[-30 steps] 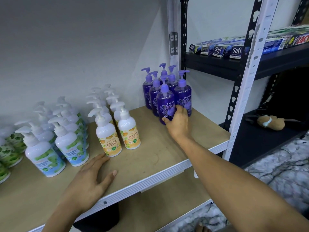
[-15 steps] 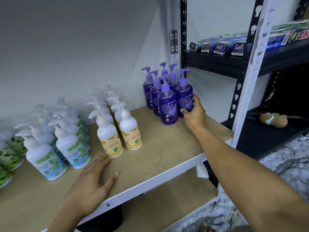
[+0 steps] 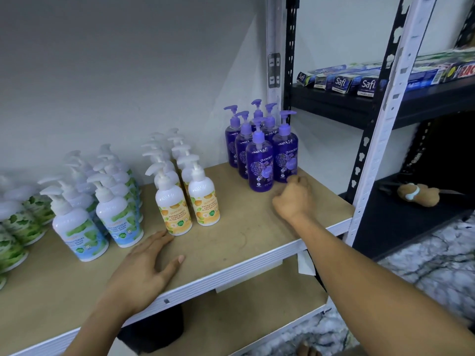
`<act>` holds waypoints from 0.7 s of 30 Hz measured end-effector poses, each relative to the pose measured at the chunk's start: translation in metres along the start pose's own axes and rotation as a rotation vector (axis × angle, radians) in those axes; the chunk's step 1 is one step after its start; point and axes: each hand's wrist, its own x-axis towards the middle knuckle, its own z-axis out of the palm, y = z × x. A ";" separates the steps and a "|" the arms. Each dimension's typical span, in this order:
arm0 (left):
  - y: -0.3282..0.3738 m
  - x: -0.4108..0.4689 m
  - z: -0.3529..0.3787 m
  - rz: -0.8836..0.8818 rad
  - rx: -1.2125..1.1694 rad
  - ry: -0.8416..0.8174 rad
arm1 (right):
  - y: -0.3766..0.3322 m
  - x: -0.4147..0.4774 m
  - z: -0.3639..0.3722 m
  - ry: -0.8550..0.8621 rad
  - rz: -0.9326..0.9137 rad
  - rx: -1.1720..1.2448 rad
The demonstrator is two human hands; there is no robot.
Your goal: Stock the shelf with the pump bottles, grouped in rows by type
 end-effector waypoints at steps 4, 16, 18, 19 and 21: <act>0.001 -0.003 0.001 -0.036 0.041 0.004 | -0.014 -0.044 -0.010 -0.273 -0.281 -0.266; 0.018 -0.046 0.008 -0.118 0.161 0.069 | -0.025 -0.151 -0.029 -0.446 -0.501 -0.339; 0.026 -0.064 0.004 -0.125 0.118 0.077 | -0.021 -0.176 -0.041 -0.463 -0.506 -0.333; 0.030 -0.079 0.007 -0.114 0.118 0.074 | -0.017 -0.192 -0.048 -0.490 -0.502 -0.310; 0.041 -0.108 0.011 -0.066 0.111 0.073 | -0.011 -0.225 -0.071 -0.557 -0.473 -0.230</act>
